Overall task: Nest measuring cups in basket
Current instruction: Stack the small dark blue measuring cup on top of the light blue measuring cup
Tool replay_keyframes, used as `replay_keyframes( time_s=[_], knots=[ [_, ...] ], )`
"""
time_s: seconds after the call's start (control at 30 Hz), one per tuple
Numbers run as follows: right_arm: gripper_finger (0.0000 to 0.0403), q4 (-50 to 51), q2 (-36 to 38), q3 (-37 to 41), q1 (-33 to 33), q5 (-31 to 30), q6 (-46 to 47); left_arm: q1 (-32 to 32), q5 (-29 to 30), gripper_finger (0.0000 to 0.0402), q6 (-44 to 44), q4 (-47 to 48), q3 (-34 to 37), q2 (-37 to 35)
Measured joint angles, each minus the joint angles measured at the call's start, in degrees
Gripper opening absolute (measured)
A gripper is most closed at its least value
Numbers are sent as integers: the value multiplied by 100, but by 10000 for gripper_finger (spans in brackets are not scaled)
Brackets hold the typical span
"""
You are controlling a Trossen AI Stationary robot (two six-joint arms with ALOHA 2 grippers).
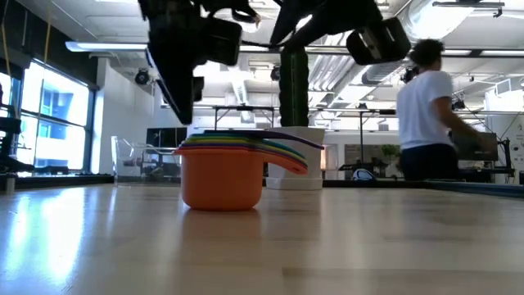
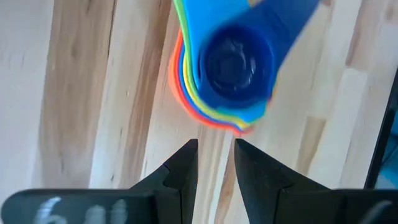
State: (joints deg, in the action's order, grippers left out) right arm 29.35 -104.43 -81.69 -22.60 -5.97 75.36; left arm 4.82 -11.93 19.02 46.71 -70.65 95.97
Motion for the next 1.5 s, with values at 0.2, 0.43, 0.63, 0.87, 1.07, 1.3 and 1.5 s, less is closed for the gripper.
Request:
replay_keyframes(
  time_s=[0.2, 0.43, 0.63, 0.87, 1.07, 1.3, 1.5],
  knots=[
    [41, -534, -347, 0, -48, 34, -251, 0, 22, 94, -5, 659, 2, -380],
    [41, -801, -669, 0, -101, 44, -337, 1, 44, 94, 406, 761, 2, -838],
    [41, -927, -899, 0, -205, -334, -236, 2, 57, 94, 651, 723, 2, -1012],
    [41, -592, -983, 0, -259, -598, -73, 21, 65, 94, 869, 727, 2, -1013],
    [41, -182, -1056, 0, -256, -722, -56, 22, 66, 94, 899, 711, 2, -1013],
    [41, 122, -1075, 0, -256, -888, 74, 20, 79, 94, 930, 706, 2, -1013],
    [41, 175, -1075, 0, -243, -1066, 74, 20, 79, 94, 930, 701, 4, -1013]
  ],
)
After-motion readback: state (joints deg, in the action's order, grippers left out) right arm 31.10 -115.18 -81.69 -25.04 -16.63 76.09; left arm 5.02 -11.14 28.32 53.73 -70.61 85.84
